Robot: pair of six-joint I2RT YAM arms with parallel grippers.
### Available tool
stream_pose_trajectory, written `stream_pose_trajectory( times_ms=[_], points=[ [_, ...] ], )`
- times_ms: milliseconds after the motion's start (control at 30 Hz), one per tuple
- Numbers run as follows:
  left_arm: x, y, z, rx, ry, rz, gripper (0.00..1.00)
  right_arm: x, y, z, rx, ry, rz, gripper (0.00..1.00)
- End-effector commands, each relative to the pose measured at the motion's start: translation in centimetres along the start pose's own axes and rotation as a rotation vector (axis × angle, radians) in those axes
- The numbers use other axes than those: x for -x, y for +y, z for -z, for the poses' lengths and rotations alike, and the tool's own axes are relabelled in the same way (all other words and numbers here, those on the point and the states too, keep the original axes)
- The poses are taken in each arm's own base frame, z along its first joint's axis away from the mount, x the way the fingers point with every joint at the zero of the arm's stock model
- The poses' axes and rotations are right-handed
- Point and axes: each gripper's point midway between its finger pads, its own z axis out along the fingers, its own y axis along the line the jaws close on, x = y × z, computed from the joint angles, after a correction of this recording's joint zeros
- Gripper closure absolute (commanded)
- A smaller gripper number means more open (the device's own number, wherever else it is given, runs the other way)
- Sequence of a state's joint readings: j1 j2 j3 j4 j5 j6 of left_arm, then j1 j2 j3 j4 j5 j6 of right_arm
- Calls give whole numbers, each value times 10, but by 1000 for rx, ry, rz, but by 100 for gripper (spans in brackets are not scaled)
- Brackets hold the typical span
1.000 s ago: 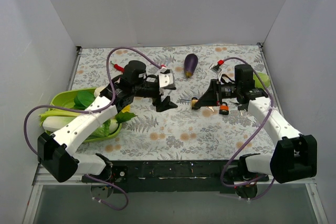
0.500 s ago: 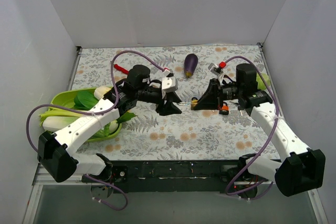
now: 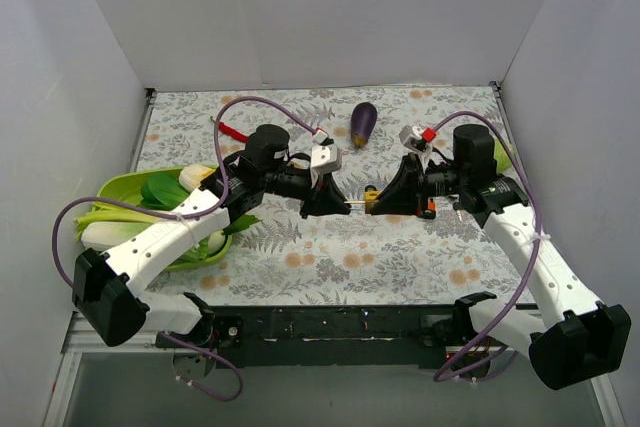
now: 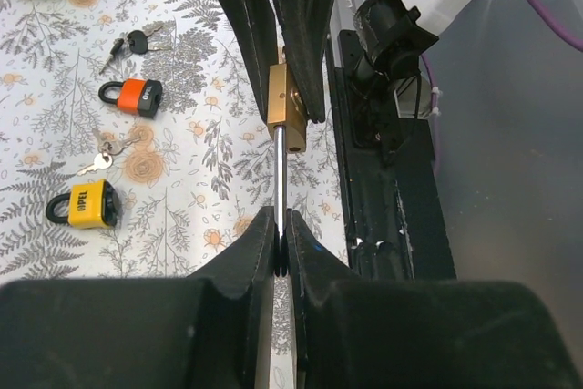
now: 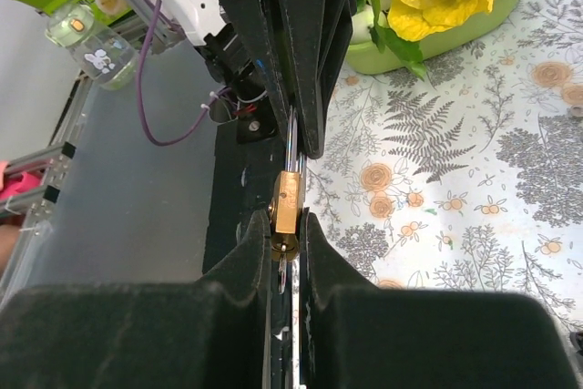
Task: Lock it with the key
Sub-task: Lock the lock.
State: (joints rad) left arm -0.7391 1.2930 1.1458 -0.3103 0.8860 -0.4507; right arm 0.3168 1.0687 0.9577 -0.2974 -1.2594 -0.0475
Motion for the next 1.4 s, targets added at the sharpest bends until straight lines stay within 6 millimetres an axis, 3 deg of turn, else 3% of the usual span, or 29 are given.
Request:
stream_pose_trajectory(
  times_ms=[0, 367, 767, 1000, 1133, 1167, 1200, 1367],
  points=[
    [7, -17, -2, -80, -6, 58, 100, 24, 5, 2, -38, -18, 199, 99],
    [19, -16, -6, -85, -45, 64, 100, 16, 18, -17, 39, 19, 229, 99],
    [29, -21, -11, -86, -87, 18, 100, 7, 39, -35, 166, 14, 79, 99],
    [35, -26, -12, -96, -105, 36, 100, -1, 30, -40, 143, 34, 78, 99],
    [23, -26, -7, -75, -72, 34, 100, -5, 22, -35, 89, 77, 99, 99],
    [20, -26, -5, -69, -64, 33, 100, -7, 22, -32, 72, 100, 56, 96],
    [16, -24, -1, -55, -58, 35, 100, -8, 18, -30, 51, 109, 79, 78],
    [-9, -19, 12, -28, 1, 16, 100, -10, 3, -8, -49, 135, 36, 51]
  ],
)
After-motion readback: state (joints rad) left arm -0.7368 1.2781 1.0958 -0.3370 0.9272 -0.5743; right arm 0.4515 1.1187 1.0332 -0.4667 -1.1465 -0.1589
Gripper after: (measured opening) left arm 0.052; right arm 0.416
